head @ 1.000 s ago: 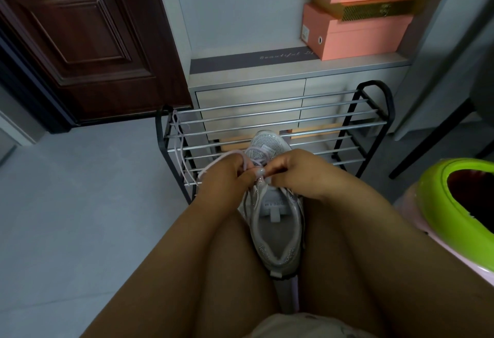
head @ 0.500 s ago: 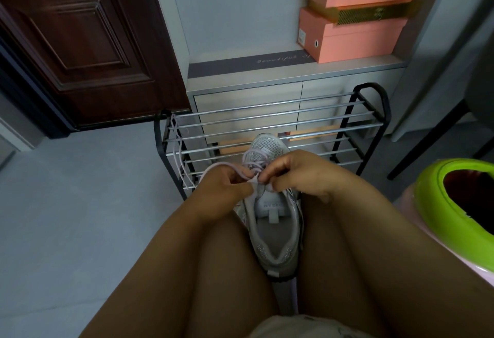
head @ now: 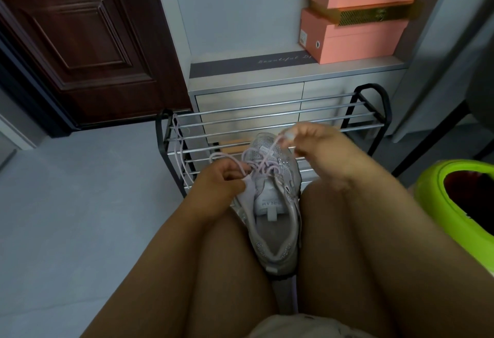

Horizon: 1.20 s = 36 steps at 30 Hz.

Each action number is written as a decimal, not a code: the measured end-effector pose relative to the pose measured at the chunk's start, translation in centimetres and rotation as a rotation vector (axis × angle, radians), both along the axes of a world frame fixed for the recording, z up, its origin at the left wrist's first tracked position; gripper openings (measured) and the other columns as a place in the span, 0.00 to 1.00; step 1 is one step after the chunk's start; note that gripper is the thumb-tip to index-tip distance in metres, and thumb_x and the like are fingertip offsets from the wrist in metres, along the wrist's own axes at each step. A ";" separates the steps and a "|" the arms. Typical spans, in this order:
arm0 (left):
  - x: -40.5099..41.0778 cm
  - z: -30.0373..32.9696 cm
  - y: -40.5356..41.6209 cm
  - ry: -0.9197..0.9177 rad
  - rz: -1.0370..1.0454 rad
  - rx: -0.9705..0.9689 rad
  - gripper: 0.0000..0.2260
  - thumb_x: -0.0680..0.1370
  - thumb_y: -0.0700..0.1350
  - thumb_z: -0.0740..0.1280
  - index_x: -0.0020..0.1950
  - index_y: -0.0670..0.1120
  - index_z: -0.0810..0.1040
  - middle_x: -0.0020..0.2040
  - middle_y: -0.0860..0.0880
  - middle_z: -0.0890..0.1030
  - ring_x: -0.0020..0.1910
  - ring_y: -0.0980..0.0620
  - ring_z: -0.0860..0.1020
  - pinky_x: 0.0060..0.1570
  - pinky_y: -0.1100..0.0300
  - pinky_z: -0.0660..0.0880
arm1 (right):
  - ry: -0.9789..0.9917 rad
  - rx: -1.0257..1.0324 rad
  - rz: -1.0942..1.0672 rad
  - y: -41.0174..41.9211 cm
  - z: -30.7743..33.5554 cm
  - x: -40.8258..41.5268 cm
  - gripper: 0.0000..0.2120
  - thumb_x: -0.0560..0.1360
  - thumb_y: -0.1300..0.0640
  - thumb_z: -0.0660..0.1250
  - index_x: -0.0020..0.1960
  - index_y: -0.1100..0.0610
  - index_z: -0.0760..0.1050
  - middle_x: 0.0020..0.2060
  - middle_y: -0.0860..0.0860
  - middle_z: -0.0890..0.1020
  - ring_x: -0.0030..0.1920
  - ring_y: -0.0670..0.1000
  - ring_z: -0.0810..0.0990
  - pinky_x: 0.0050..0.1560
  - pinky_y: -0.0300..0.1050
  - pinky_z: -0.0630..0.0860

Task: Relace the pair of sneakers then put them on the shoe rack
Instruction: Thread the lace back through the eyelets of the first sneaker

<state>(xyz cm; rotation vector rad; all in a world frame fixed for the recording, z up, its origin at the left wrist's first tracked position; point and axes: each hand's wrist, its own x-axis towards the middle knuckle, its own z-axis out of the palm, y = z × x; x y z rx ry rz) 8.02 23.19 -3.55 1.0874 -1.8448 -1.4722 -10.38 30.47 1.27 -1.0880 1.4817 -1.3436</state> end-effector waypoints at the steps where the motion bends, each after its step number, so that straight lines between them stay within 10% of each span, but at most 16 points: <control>1: 0.0 0.0 0.0 -0.005 0.000 0.003 0.13 0.73 0.28 0.65 0.50 0.44 0.79 0.51 0.46 0.82 0.49 0.51 0.80 0.46 0.64 0.77 | -0.272 -0.077 0.020 0.1 0.2 -0.4 0.07 0.77 0.65 0.60 0.42 0.64 0.73 0.42 0.60 0.80 0.47 0.55 0.80 0.55 0.48 0.76; 3: -0.1 0.1 0.1 -0.001 0.010 0.024 0.14 0.73 0.27 0.64 0.49 0.45 0.78 0.50 0.46 0.81 0.47 0.52 0.79 0.44 0.66 0.77 | -0.741 -0.151 0.138 0.3 0.5 -0.7 0.09 0.77 0.64 0.55 0.40 0.63 0.71 0.36 0.59 0.82 0.41 0.56 0.83 0.50 0.50 0.81; 5: -0.1 0.2 0.0 0.022 0.016 0.044 0.15 0.72 0.26 0.64 0.46 0.46 0.77 0.48 0.46 0.80 0.46 0.51 0.77 0.45 0.63 0.76 | -0.799 -0.126 0.163 0.6 0.7 -0.9 0.08 0.76 0.61 0.54 0.38 0.59 0.67 0.23 0.50 0.73 0.22 0.46 0.71 0.25 0.38 0.73; 7: -0.1 0.2 0.0 0.053 0.019 0.068 0.15 0.71 0.24 0.64 0.44 0.45 0.76 0.46 0.47 0.78 0.46 0.51 0.77 0.44 0.63 0.76 | -0.377 -0.047 0.011 0.8 0.8 -1.8 0.09 0.77 0.61 0.55 0.39 0.59 0.68 0.20 0.47 0.66 0.19 0.44 0.60 0.23 0.35 0.56; 10: -0.1 0.3 0.0 0.061 0.026 0.074 0.14 0.70 0.24 0.65 0.44 0.43 0.75 0.44 0.47 0.78 0.45 0.50 0.76 0.43 0.61 0.76 | 0.542 0.121 -0.056 1.1 0.5 -2.1 0.12 0.74 0.47 0.66 0.41 0.56 0.76 0.29 0.49 0.77 0.27 0.46 0.72 0.30 0.39 0.66; 15: -0.1 0.4 0.1 0.093 0.035 0.088 0.14 0.69 0.23 0.64 0.41 0.42 0.74 0.40 0.47 0.79 0.40 0.51 0.78 0.39 0.61 0.76 | 1.058 0.261 0.192 1.2 0.3 -1.3 0.11 0.70 0.46 0.72 0.36 0.53 0.78 0.30 0.46 0.77 0.33 0.46 0.74 0.35 0.39 0.68; 24: 0.0 0.1 -0.3 0.074 0.017 0.072 0.16 0.68 0.22 0.64 0.43 0.43 0.74 0.40 0.48 0.77 0.39 0.54 0.75 0.37 0.64 0.74 | -0.730 -0.304 0.268 2.1 2.5 -2.4 0.15 0.76 0.54 0.58 0.34 0.57 0.73 0.33 0.54 0.78 0.36 0.51 0.80 0.43 0.50 0.80; 31: 0.0 0.3 -0.2 0.067 -0.003 0.081 0.16 0.70 0.25 0.65 0.47 0.44 0.76 0.45 0.47 0.78 0.43 0.52 0.76 0.42 0.63 0.75 | -1.059 -0.060 0.714 2.3 1.7 -1.9 0.11 0.81 0.56 0.53 0.43 0.60 0.65 0.29 0.52 0.69 0.27 0.45 0.62 0.25 0.37 0.66; 36: -0.6 0.4 -0.7 0.070 0.131 0.210 0.07 0.76 0.32 0.60 0.44 0.42 0.74 0.41 0.45 0.76 0.38 0.50 0.74 0.36 0.59 0.74 | -0.614 0.007 0.985 2.8 1.2 0.5 0.07 0.78 0.60 0.61 0.44 0.63 0.68 0.36 0.58 0.77 0.32 0.51 0.78 0.40 0.48 0.80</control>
